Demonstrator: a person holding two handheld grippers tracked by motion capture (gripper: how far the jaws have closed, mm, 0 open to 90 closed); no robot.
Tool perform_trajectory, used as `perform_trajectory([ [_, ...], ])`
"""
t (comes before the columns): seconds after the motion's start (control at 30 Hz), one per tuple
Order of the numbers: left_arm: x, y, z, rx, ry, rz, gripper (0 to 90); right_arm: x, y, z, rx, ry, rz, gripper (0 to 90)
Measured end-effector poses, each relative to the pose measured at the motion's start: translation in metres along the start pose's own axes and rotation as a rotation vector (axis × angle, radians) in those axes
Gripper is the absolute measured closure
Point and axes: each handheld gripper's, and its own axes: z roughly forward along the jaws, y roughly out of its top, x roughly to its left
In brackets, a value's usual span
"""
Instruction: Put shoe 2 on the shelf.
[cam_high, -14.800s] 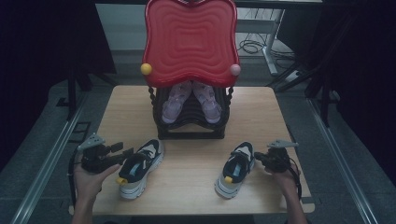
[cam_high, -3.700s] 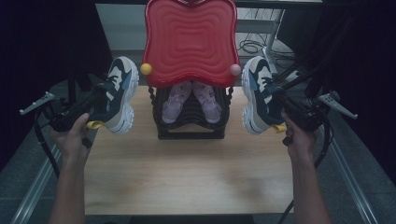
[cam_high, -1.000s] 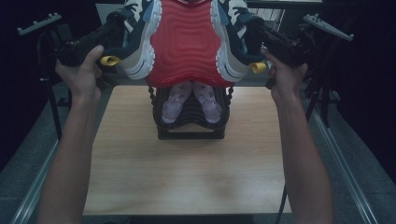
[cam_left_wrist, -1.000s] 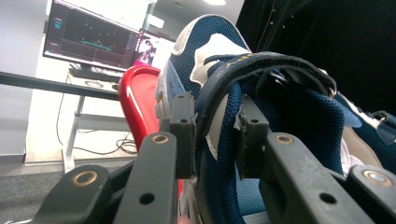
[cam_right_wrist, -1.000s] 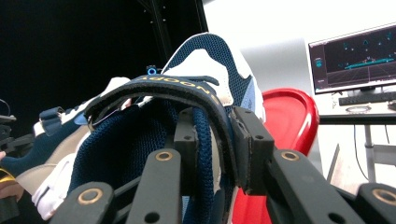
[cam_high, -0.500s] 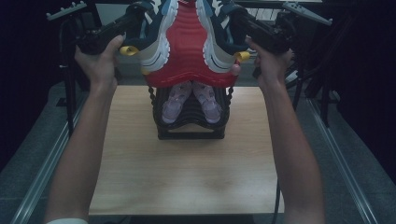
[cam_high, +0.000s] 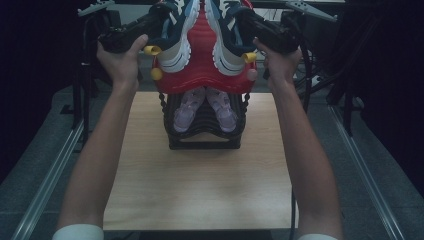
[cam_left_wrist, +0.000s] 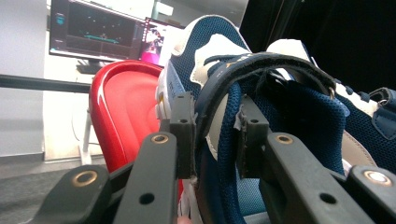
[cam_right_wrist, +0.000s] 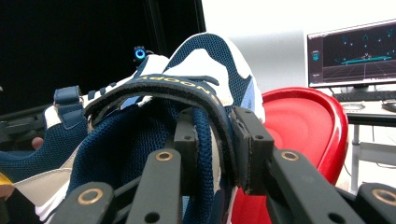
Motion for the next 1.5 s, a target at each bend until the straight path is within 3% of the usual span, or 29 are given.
perform_trajectory([
  [0.3, -0.002, -0.008, 0.011, 0.018, 0.016, 0.027, 73.2, 0.002, -0.005, 0.012, 0.030, -0.045, -0.050, 72.9],
  [0.63, 0.001, -0.014, 0.021, 0.045, 0.067, 0.073, 73.1, 0.001, -0.011, 0.026, 0.051, -0.091, -0.083, 72.9],
  [0.87, -0.004, -0.023, 0.031, 0.053, 0.060, 0.095, 70.1, 0.004, -0.018, 0.037, 0.099, -0.118, -0.117, 71.9],
  [0.93, -0.005, -0.024, 0.032, 0.051, 0.056, 0.094, 68.5, 0.007, -0.017, 0.039, 0.114, -0.126, -0.150, 71.0],
  [1.03, -0.006, -0.027, 0.033, 0.055, 0.040, 0.088, 63.7, 0.011, -0.017, 0.043, 0.141, -0.115, -0.161, 69.0],
  [1.17, -0.007, -0.027, 0.033, 0.055, 0.024, 0.092, 58.2, 0.011, -0.018, 0.042, 0.138, -0.106, -0.158, 66.2],
  [1.27, -0.006, -0.026, 0.034, 0.057, 0.010, 0.076, 51.1, 0.008, -0.018, 0.043, 0.163, -0.071, -0.128, 60.8],
  [1.5, -0.004, -0.026, 0.033, 0.061, -0.014, 0.070, 42.6, 0.008, -0.017, 0.042, 0.162, -0.052, -0.131, 47.1],
])
